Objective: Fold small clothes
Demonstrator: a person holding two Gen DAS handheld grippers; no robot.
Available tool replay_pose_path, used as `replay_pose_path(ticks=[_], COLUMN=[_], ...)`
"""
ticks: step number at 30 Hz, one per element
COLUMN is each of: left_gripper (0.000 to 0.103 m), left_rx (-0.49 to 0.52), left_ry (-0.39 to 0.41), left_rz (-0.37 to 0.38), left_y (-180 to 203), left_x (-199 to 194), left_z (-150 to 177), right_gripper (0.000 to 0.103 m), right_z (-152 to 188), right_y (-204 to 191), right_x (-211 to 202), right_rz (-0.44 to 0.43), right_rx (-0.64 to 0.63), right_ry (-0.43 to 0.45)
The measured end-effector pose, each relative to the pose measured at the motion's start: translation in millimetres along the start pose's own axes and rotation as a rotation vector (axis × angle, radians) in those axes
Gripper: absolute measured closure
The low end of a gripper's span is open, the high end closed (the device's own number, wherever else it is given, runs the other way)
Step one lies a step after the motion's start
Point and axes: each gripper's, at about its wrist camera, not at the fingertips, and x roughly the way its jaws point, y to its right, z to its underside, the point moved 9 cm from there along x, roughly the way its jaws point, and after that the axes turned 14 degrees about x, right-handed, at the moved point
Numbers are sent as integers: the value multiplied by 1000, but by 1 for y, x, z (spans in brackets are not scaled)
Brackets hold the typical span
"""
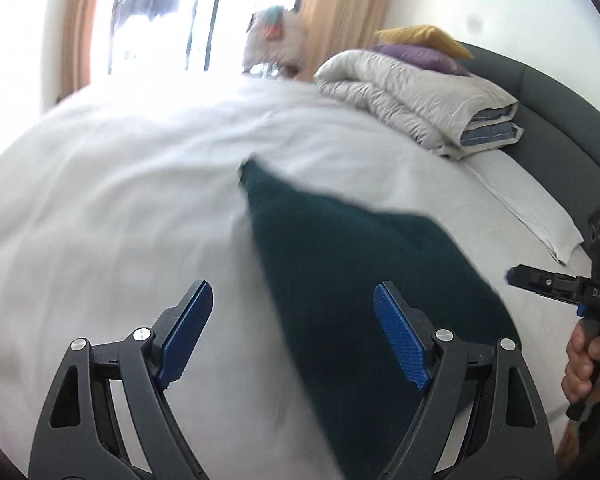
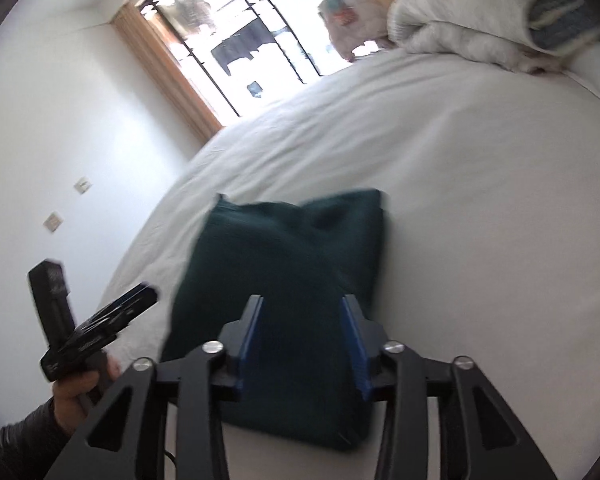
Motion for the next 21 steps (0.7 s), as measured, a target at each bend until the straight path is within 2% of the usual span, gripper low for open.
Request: replay_pose_path(ticks=[1, 2, 3, 5, 6, 7, 8, 10, 12, 14, 15, 17, 21], left_gripper=[21, 24, 34, 39, 38, 35, 30, 26, 25, 25, 24, 24, 20], left_rx=[15, 36, 66, 138, 169, 153, 119, 87, 84, 80, 81, 81, 62], left_ry=[-2, -31, -80, -189, -238, -250, -242, -253, -254, -255, -252, -251, -252], left_rz=[11, 31, 37, 3, -37, -40, -33, -5, 4, 1, -3, -10, -16], left_y=[3, 9, 16, 24, 25, 23, 19, 16, 14, 14, 16, 18, 15], left_x=[7, 20, 36, 66, 79, 86, 88, 92, 95, 97, 97, 97, 97], left_z=[-8, -13, -13, -1, 9, 17, 19, 26, 27, 26, 25, 23, 23], right_gripper=[70, 71, 70, 71, 71, 79, 89, 90, 88, 65, 59, 28, 26], right_z=[-6, -10, -13, -12, -10, -6, -6, -9, -12, -17, -21, -27, -11], right_y=[-9, -8, -5, 11, 26, 41, 46, 54, 58, 60, 60, 69, 82], right_x=[15, 26, 43, 66, 75, 84, 83, 72, 53, 28, 19, 1, 8], right_rz=[-41, -45, -40, -6, 68, 113, 90, 32, 15, 25, 14, 47, 103], right_rx=[-3, 4, 24, 57, 54, 56, 69, 120, 135, 137, 151, 165, 177], right_ry=[-20, -37, -66, -126, -136, -159, -154, -135, -95, -35, -12, 28, -90])
